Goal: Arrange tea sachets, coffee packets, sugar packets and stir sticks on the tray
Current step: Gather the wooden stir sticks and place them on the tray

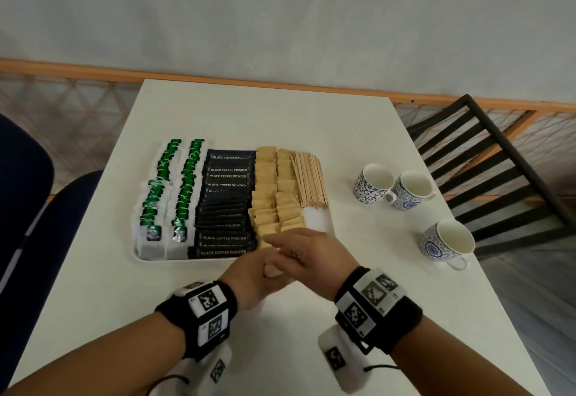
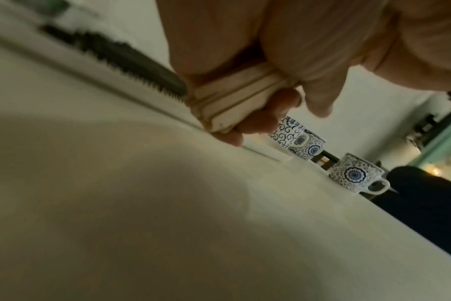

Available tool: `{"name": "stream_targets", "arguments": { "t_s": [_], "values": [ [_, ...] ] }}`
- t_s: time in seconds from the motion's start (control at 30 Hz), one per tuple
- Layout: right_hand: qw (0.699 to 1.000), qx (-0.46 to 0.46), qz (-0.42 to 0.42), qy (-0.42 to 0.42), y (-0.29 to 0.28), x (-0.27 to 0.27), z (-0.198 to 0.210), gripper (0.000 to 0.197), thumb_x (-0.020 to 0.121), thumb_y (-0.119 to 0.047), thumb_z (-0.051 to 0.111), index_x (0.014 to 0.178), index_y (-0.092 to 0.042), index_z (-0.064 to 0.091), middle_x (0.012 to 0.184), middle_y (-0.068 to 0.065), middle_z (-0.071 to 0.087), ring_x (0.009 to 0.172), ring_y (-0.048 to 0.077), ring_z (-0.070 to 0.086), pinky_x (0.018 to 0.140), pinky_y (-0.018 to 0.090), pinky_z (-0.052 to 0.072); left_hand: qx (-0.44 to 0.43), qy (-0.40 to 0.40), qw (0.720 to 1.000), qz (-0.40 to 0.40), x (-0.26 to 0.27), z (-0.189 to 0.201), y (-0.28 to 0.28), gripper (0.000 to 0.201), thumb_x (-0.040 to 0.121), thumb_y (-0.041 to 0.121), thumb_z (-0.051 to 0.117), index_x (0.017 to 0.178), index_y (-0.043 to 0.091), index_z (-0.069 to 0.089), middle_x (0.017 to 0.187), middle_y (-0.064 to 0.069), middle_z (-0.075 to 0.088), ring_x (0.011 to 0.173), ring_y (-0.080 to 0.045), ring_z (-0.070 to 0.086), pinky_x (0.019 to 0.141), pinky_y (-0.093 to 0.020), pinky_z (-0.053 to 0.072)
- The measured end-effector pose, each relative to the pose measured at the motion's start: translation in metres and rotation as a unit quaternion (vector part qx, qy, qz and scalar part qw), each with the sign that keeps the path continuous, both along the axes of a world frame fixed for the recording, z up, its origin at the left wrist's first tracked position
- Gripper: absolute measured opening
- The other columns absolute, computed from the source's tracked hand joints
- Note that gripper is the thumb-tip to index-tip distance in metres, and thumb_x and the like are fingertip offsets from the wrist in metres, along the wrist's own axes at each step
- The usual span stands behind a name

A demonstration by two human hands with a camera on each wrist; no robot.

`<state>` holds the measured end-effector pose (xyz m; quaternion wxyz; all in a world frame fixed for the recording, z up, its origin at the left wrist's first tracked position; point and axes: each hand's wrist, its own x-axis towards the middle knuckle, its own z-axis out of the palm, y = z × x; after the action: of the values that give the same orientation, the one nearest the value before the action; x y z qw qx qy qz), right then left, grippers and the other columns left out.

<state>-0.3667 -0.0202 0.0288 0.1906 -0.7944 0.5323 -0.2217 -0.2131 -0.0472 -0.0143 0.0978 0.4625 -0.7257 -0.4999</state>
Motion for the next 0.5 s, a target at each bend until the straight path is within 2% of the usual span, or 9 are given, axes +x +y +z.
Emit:
{"name": "stream_targets", "arguments": {
  "t_s": [0.07, 0.1, 0.17, 0.23, 0.27, 0.33, 0.4, 0.43, 0.5],
  "values": [
    [0.991, 0.071, -0.001, 0.112, -0.001, -0.009, 0.009, 0.044, 0.087, -0.048, 0.058, 0.125, -0.027, 0.059, 0.107, -0.001, 0.067, 0.097, 0.018, 0.062, 0.080, 0.033, 0.050, -0.017, -0.074, 0.996, -0.051, 0.004, -0.003, -0.011, 0.043, 0.075, 0.047, 0.067, 0.106, 0.024, 0.049, 0.094, 0.004, 0.067, 0.085, -0.015, 0.064, 0.077, -0.034, 0.053],
    [0.977, 0.107, 0.007, 0.182, -0.001, -0.010, 0.012, 0.041, 0.086, -0.049, 0.058, 0.122, -0.029, 0.059, 0.106, -0.001, 0.066, 0.097, 0.019, 0.061, 0.078, 0.033, 0.049, -0.046, -0.136, 0.986, -0.089, 0.005, 0.001, -0.013, 0.047, 0.078, 0.045, 0.066, 0.113, 0.025, 0.043, 0.097, 0.003, 0.066, 0.085, -0.016, 0.064, 0.076, -0.034, 0.052],
    [0.948, 0.126, 0.037, 0.291, -0.001, 0.000, 0.010, 0.030, 0.084, -0.044, 0.057, 0.106, -0.025, 0.061, 0.093, -0.001, 0.066, 0.086, 0.023, 0.063, 0.067, 0.030, 0.045, -0.133, -0.243, 0.951, -0.139, 0.000, 0.008, -0.012, 0.052, 0.084, 0.036, 0.060, 0.126, 0.024, 0.033, 0.099, 0.000, 0.065, 0.085, -0.020, 0.064, 0.074, -0.033, 0.051],
    [0.931, 0.151, 0.050, 0.329, 0.000, 0.016, 0.001, 0.028, 0.083, -0.037, 0.058, 0.101, -0.016, 0.058, 0.086, 0.003, 0.065, 0.076, 0.026, 0.061, 0.064, 0.030, 0.042, -0.169, -0.276, 0.934, -0.153, -0.003, 0.014, -0.010, 0.057, 0.086, 0.029, 0.055, 0.134, 0.021, 0.025, 0.097, -0.002, 0.064, 0.083, -0.023, 0.064, 0.069, -0.034, 0.050],
    [0.931, 0.182, 0.034, 0.315, 0.000, 0.023, -0.005, 0.026, 0.084, -0.031, 0.056, 0.102, -0.012, 0.056, 0.085, 0.005, 0.063, 0.075, 0.026, 0.058, 0.063, 0.030, 0.041, -0.170, -0.282, 0.932, -0.154, -0.004, 0.015, -0.008, 0.060, 0.086, 0.026, 0.056, 0.135, 0.020, 0.022, 0.094, -0.002, 0.063, 0.082, -0.024, 0.064, 0.068, -0.035, 0.050],
    [0.938, 0.263, 0.002, 0.227, 0.001, 0.031, -0.016, 0.011, 0.087, -0.022, 0.052, 0.096, -0.014, 0.053, 0.079, 0.003, 0.057, 0.075, 0.024, 0.054, 0.060, 0.029, 0.039, -0.143, -0.292, 0.930, -0.173, -0.004, 0.025, -0.004, 0.070, 0.082, 0.024, 0.062, 0.136, 0.019, 0.018, 0.088, 0.000, 0.058, 0.081, -0.023, 0.062, 0.069, -0.037, 0.052],
    [0.946, 0.292, -0.003, 0.140, 0.002, 0.030, -0.025, 0.006, 0.087, -0.017, 0.052, 0.092, -0.018, 0.050, 0.080, 0.002, 0.056, 0.078, 0.024, 0.055, 0.062, 0.029, 0.038, -0.116, -0.279, 0.934, -0.190, 0.002, 0.038, -0.008, 0.080, 0.074, 0.035, 0.072, 0.134, 0.023, 0.020, 0.089, 0.005, 0.055, 0.082, -0.019, 0.060, 0.070, -0.035, 0.051],
    [0.950, 0.294, -0.009, 0.102, 0.003, 0.026, -0.029, 0.009, 0.086, -0.016, 0.053, 0.095, -0.018, 0.051, 0.085, 0.004, 0.059, 0.080, 0.024, 0.056, 0.065, 0.030, 0.040, -0.111, -0.267, 0.940, -0.182, 0.005, 0.046, -0.010, 0.079, 0.070, 0.046, 0.073, 0.131, 0.027, 0.026, 0.092, 0.008, 0.055, 0.084, -0.016, 0.059, 0.073, -0.033, 0.051],
    [0.960, 0.277, -0.050, -0.002, 0.006, 0.020, -0.036, 0.014, 0.085, -0.017, 0.057, 0.100, -0.015, 0.058, 0.090, 0.004, 0.065, 0.083, 0.021, 0.060, 0.070, 0.035, 0.047, -0.124, -0.187, 0.966, -0.127, 0.010, 0.058, -0.015, 0.055, 0.071, 0.063, 0.063, 0.113, 0.032, 0.044, 0.097, 0.015, 0.057, 0.087, -0.009, 0.057, 0.079, -0.032, 0.050]
  ]
}}
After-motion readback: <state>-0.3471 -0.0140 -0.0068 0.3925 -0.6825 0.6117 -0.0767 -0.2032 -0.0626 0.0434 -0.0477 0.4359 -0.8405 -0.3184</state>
